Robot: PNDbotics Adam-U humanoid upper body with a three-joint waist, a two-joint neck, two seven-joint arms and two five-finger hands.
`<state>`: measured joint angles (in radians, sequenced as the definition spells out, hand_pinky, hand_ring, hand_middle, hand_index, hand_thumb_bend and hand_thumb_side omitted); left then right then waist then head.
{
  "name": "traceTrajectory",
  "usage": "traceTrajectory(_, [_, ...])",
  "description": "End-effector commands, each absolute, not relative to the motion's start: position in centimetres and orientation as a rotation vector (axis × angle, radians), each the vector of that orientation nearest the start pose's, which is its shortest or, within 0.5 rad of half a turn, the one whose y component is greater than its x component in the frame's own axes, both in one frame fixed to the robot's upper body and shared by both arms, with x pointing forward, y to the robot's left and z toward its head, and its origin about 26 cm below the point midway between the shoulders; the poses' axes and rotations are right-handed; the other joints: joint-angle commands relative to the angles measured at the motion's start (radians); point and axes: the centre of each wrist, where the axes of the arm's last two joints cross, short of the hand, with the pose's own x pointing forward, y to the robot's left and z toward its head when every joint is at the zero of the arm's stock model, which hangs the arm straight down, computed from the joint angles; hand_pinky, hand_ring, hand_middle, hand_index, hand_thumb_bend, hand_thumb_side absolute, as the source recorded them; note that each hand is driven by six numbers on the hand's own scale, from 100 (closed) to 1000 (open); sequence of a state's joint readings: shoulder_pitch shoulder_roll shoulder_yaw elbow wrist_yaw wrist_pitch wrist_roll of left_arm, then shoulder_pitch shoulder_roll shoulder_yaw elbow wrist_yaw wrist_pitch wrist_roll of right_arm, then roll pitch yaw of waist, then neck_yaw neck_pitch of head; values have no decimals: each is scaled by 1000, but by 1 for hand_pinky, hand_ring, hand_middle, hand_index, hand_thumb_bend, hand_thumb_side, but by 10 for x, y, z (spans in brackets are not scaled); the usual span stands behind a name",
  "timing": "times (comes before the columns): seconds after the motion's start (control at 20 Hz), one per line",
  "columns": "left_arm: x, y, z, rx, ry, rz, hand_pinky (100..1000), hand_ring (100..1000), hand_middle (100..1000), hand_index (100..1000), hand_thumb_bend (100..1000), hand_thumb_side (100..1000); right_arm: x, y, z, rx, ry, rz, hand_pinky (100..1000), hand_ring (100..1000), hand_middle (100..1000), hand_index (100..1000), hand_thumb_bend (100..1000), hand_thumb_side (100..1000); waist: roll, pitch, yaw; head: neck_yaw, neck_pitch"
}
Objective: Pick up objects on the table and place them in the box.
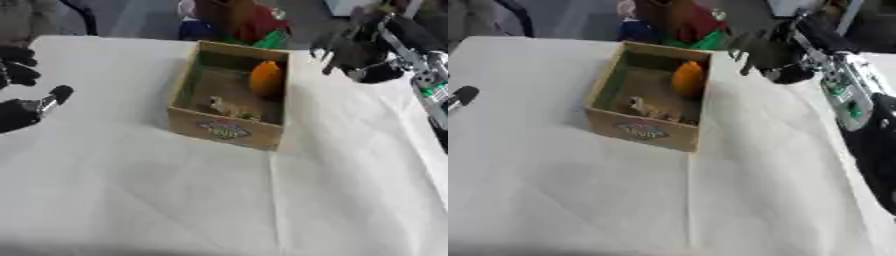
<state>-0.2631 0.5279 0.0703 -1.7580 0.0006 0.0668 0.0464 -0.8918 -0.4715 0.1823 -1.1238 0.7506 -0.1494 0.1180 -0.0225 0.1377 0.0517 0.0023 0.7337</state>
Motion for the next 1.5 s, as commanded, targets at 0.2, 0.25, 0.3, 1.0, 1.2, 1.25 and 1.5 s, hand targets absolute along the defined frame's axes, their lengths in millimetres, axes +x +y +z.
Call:
traceTrajectory(0.2, [322,341,181,483,-1973,-399,636,606,585,695,634,100,461,-213,245,-871,-1921,1337,369,219,154,425,347,100,4,-20,11,-18,-7])
traceTrajectory(0.25, [322,341,181,480,-1973,-399,636,606,585,695,634,100,463,-206,242,-856,-1916,1357,370,220,155,427,348,100,5,-21,13,-20,-7])
traceTrajectory(0.3, [322,340,181,478,-1973,-400,636,606,585,695,634,100,464,-201,239,-847,-1911,1371,371,222,157,429,348,100,6,-21,14,-21,-7])
traceTrajectory(1.0, [324,334,178,436,-1974,-404,636,606,585,695,632,100,482,-154,165,-713,-1741,1476,427,318,252,527,344,100,23,-17,39,-46,-6])
traceTrajectory(1.2, [324,334,178,434,-1974,-405,636,607,585,695,631,100,482,-152,162,-710,-1737,1486,445,364,314,590,336,100,23,-17,40,-46,-6])
traceTrajectory(1.25, [324,333,178,431,-1975,-406,636,607,585,695,630,100,482,-149,160,-711,-1740,1488,455,377,348,615,331,100,23,-17,40,-47,-6])
traceTrajectory(1.5, [324,333,177,428,-1972,-408,636,607,586,695,629,100,480,-142,161,-755,-1773,1508,526,493,501,741,323,100,22,-19,40,-47,-7])
